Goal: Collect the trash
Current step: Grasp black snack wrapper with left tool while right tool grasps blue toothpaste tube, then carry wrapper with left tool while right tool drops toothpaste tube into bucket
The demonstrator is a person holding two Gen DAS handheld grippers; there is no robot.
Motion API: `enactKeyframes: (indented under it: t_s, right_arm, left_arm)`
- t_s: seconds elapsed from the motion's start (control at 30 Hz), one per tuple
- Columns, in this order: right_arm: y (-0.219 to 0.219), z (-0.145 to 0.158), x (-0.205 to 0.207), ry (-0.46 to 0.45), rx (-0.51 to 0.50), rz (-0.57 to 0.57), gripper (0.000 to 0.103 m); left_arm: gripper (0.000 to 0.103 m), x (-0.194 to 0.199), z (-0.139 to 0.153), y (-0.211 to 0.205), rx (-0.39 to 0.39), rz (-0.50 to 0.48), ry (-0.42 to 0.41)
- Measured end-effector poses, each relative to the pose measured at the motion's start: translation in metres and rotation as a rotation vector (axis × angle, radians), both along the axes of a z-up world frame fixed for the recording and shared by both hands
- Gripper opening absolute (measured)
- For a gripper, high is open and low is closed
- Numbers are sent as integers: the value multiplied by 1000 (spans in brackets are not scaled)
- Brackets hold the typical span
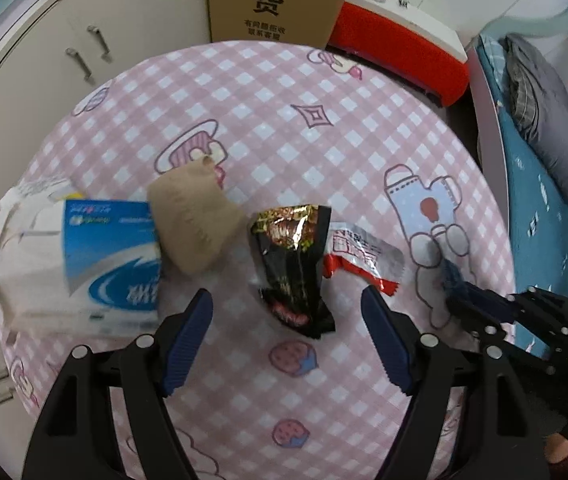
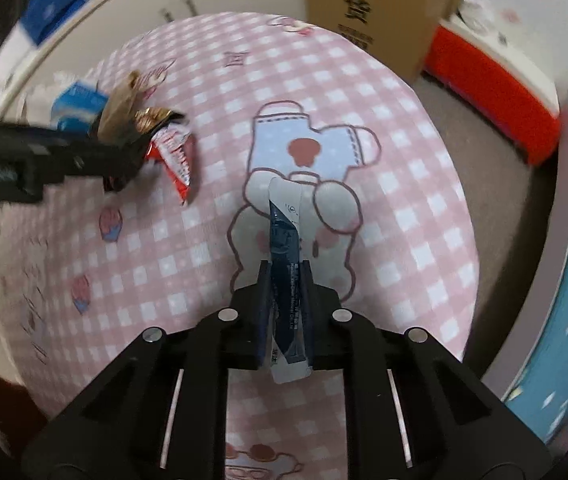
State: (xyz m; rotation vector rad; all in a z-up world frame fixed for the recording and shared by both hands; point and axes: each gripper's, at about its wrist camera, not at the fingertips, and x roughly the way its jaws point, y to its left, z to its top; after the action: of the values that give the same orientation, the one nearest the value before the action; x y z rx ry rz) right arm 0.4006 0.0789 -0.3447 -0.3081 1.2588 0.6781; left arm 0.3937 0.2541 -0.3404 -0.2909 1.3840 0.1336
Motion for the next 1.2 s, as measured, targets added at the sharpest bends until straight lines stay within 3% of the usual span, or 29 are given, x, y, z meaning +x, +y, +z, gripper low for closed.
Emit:
enactKeyframes:
  t_s: [0.23, 0.3, 0.6, 0.8, 0.93, 1.2]
  right_arm:
    - [-16, -1, 8, 91, 96, -135, 13]
    - [-17, 0, 8, 97, 102, -142, 13]
    - [-31, 6, 2, 144, 188, -161, 11]
    - [-65, 35, -9, 138, 280, -191, 11]
    - [-99, 60, -16, 102, 319, -230, 11]
    - [-217, 108, -31, -8, 342, -404, 11]
  left_arm:
    - [23, 8, -17, -9, 26, -45, 46]
    - [20, 5, -15, -9, 20, -36, 39]
    - [18, -32, 23, -16, 29, 44, -39]
    - [18, -46, 59, -44, 17, 69, -110]
    - [18, -41, 80, -88, -12, 24, -151]
    - [18, -23, 104, -206, -50, -158, -203]
